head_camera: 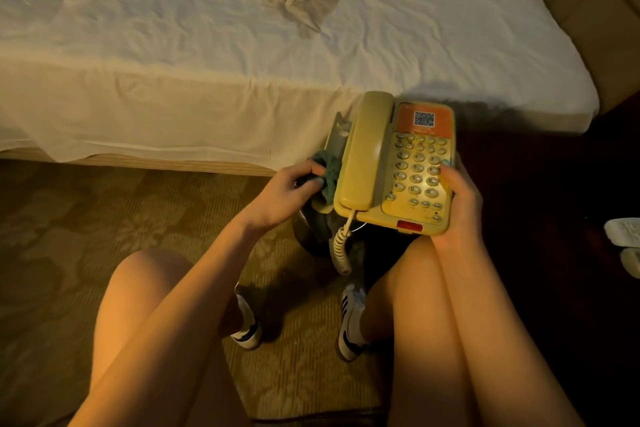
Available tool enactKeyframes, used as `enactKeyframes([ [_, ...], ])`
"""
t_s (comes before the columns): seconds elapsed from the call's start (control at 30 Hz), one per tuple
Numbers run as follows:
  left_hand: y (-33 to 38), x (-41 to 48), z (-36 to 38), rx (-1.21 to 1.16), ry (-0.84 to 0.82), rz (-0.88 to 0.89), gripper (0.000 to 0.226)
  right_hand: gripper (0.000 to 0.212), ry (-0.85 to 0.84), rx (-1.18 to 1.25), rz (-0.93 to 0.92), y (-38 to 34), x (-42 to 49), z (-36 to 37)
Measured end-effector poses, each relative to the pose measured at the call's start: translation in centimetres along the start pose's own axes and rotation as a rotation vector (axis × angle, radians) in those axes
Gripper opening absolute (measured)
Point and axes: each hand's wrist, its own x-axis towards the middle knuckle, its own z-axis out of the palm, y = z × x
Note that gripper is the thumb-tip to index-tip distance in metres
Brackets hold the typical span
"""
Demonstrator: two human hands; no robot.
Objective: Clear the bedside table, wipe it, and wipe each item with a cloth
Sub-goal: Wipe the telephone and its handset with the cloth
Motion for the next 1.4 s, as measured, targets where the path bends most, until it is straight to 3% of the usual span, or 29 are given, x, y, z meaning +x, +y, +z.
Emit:
enactKeyframes([
  [0.1, 0.1, -0.7, 0.4, 0.072, -0.049, 0.093, 0.02, 0.044, 0.04, 0.032, -0.024, -0.2, 0.3, -0.5],
  [0.2, -0.9, -0.6, 1.2, 0.256, 0.004, 0.194, 0.017, 0.037, 0.042, 0.053, -0.002, -0.2, 0.3, -1.0],
  [0.3, -1.6, -0.6, 2.0, 0.33, 0.071, 0.171, 0.015, 0.04, 0.038, 0.056, -0.005, -0.2, 0.3, -0.8],
  [0.43, -1.0, -0.1, 3.0, 0.426, 0.217, 0.082, 0.033, 0.043, 0.001, 0.088, 0.039, 0.2, 0.2, 0.1],
  [0.57, -1.0, 0.5, 2.7, 0.683, 0.267, 0.052, 0.035, 0.043, 0.006, 0.048, 0.019, 0.7, 0.5, 0.6],
  [0.77, -1.4, 0.3, 2.4, 0.438, 0.239, 0.093, 0.027, 0.031, 0.029, -0.037, 0.04, 0.8, 0.4, 0.7],
  [0.97, -1.2, -1.9, 0.4, 0.528, 0.105, 0.25, 0.037, 0.037, 0.057, -0.039, 0.017, 0.3, 1.0, 0.8],
  [1.07, -1.3, -3.0, -1.2, 0.482, 0.252, 0.226, 0.034, 0.037, 0.052, -0.028, 0.013, 0.1, 1.2, 0.7],
  [1.13, -1.0, -2.7, -1.8, 0.31, 0.379, 0.158, 0.024, 0.037, 0.031, -0.027, 0.017, 0.2, 1.2, 0.5],
  [1.2, -0.6, -1.9, -2.1, 0.103, 0.418, 0.093, 0.03, 0.039, -0.007, -0.009, 0.034, 0.2, 1.1, 0.4],
  [1.33, -0.8, -0.2, -1.9, -0.17, 0.28, 0.013, 0.038, 0.039, -0.103, -0.014, 0.075, 0.2, 0.9, 0.5],
  [1.4, -1.1, 0.2, -0.9, -0.214, 0.222, 0.023, 0.024, 0.039, -0.106, -0.041, 0.07, 0.3, 0.8, 0.4],
])
